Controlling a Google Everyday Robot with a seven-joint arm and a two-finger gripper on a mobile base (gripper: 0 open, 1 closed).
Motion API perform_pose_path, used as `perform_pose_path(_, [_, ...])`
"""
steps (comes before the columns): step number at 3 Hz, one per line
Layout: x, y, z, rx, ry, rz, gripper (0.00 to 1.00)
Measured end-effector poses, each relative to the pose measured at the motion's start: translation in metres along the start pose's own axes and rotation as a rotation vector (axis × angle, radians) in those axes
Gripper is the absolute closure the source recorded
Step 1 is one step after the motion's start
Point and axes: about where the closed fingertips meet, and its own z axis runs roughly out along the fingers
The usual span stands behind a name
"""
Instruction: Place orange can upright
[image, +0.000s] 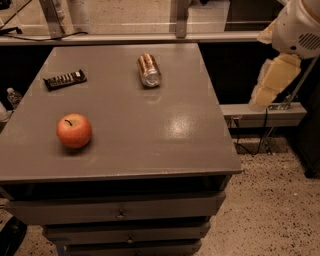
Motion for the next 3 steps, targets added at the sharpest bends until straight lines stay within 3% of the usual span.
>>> perform_pose_path(1, [-0.025,-0.038,0.013,0.014,-0.061,0.068,0.00])
perform_pose_path(2, [-0.062,-0.068,0.025,0.012,-0.146,0.177,0.00])
perform_pose_path(3, [-0.098,-0.079,0.038,-0.007,-0.201,0.276,0.00])
